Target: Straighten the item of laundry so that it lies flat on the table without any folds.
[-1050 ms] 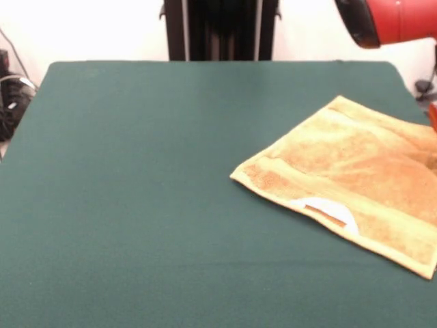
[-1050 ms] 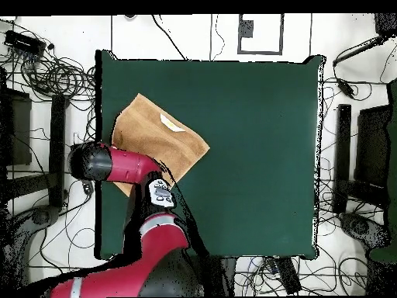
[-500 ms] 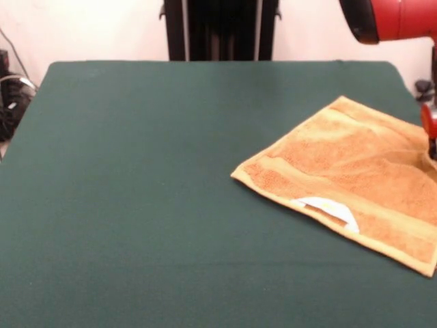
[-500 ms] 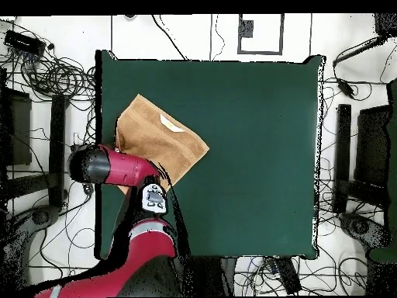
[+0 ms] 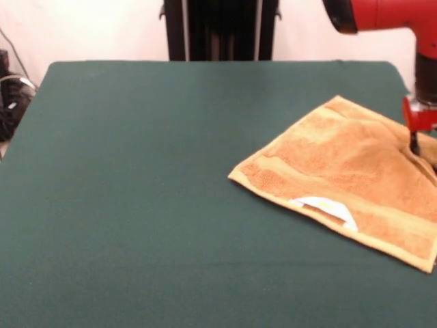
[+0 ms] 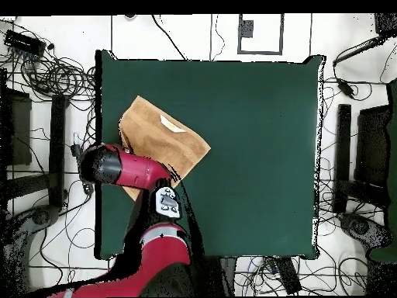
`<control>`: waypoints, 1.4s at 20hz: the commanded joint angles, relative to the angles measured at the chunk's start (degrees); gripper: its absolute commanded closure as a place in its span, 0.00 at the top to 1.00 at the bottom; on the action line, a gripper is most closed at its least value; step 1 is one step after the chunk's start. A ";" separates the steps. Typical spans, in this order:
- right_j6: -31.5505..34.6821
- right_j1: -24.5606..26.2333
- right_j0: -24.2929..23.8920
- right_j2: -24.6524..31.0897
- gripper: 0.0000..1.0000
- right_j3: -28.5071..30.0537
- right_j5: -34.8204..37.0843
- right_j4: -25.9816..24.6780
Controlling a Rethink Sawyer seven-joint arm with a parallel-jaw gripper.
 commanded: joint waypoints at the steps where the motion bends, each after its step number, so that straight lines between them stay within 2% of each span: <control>1: 15.44 -6.53 -3.91 -0.41 1.00 14.26 -0.05 0.79; 3: 15.50 -8.79 -4.39 0.40 1.00 16.48 -0.17 0.86; 7: 18.65 -18.63 -1.98 -0.49 1.00 22.25 5.31 3.48; 11: 20.06 -22.99 -4.18 5.38 1.00 27.29 4.72 7.89; 15: 19.59 -25.68 -4.02 6.74 1.00 28.35 4.86 10.25; 21: 18.58 -27.73 -4.77 9.57 1.00 32.05 2.79 13.87; 24: 17.42 -27.42 -6.49 13.31 1.00 34.02 -0.10 14.79; 25: 16.80 -26.76 -6.47 13.79 1.00 33.73 -0.60 14.15; 28: 13.55 -22.68 -0.68 7.02 1.00 25.81 1.56 8.29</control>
